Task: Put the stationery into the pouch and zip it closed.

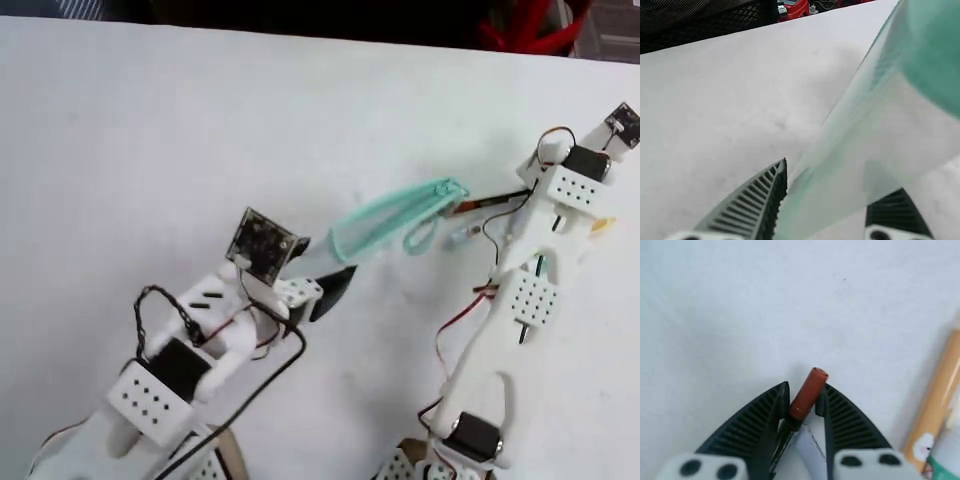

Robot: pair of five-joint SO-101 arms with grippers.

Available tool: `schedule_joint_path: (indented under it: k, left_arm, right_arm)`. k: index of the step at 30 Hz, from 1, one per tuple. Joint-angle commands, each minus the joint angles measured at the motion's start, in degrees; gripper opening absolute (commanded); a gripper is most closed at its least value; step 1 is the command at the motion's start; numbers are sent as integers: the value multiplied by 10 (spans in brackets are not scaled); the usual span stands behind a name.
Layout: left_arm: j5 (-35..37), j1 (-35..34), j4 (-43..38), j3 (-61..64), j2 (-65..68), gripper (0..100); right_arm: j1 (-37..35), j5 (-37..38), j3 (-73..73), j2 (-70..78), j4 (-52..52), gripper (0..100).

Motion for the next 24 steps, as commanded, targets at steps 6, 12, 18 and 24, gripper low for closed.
schedule_joint_path:
  k: [6, 12, 18, 24]
  left_arm:
    - [5, -4, 2, -33, 1, 248]
    - [6, -4, 10, -33, 0, 248]
    - [6, -10, 42, -33, 0, 249]
    - [10, -69, 40, -33, -2, 249]
  right_arm:
    - [-2, -3, -40, -21, 33, 18]
    - [-4, 8, -47, -77, 73, 18]
    - [-5, 22, -47, -193, 122, 18]
    - [-6, 70, -44, -342, 136, 18]
